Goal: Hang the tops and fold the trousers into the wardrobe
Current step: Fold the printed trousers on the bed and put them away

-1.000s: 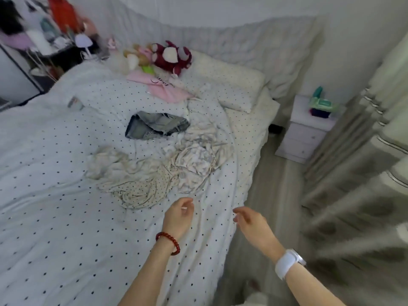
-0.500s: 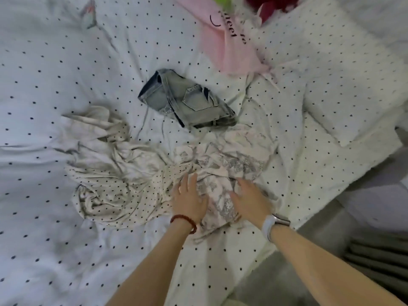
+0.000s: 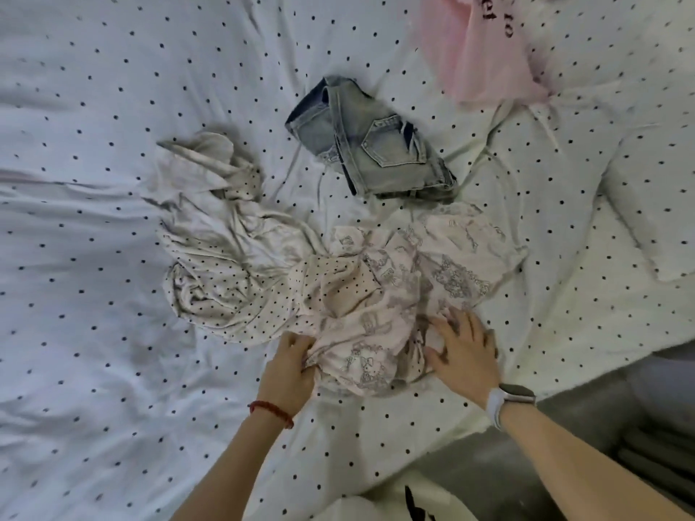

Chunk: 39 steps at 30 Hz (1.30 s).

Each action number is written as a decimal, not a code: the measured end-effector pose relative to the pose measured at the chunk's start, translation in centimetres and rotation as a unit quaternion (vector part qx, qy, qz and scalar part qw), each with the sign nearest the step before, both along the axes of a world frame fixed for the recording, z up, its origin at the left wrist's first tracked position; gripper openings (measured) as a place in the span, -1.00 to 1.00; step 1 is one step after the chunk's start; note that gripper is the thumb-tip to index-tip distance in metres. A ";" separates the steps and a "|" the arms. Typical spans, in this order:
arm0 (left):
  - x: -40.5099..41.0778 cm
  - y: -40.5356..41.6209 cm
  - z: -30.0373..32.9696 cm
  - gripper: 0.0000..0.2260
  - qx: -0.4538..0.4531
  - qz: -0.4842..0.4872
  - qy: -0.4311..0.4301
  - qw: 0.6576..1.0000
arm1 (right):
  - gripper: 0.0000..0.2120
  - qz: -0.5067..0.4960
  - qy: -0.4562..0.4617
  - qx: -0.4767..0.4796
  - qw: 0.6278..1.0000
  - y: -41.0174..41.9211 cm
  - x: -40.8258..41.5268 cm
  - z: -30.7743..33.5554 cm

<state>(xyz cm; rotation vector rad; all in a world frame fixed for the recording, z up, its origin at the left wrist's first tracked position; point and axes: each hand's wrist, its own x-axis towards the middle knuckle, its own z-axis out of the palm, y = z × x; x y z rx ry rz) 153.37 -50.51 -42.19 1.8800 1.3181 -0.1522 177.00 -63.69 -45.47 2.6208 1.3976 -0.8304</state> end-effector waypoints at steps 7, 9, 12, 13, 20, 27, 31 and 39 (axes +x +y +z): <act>-6.2 -1.6 1.9 -0.90 0.033 0.097 0.061 0.993 | -0.31 -0.071 0.114 -0.139 0.981 0.3 -2.0 2.2; -7.7 -2.2 2.6 -0.90 0.064 0.130 0.080 0.986 | -0.47 -0.090 0.108 -0.128 0.982 -0.2 -4.1 3.2; -10.2 -3.1 3.9 -0.90 0.101 0.190 0.080 0.973 | -0.60 -0.083 0.123 -0.038 0.988 -1.3 -8.4 5.6; -11.4 -3.5 4.3 -0.90 0.103 0.195 0.070 0.973 | -0.65 -0.080 0.142 0.002 0.987 -1.8 -10.2 6.8; -18.1 -5.7 7.8 -0.86 0.113 0.233 -0.019 0.966 | -0.77 -0.062 0.271 0.263 0.924 -0.3 -18.3 17.2; -19.6 -3.4 18.5 -0.93 0.178 0.304 -0.215 0.911 | -0.80 -0.056 0.246 0.423 0.870 3.6 -21.8 26.8; -19.7 -1.1 26.3 -0.96 0.254 0.326 -0.365 0.834 | -0.84 -0.067 0.276 0.530 0.799 6.2 -23.2 34.2; -24.2 2.1 36.1 -0.94 0.326 0.474 -0.463 0.674 | -0.68 -0.137 0.208 0.723 0.645 7.2 -22.9 44.1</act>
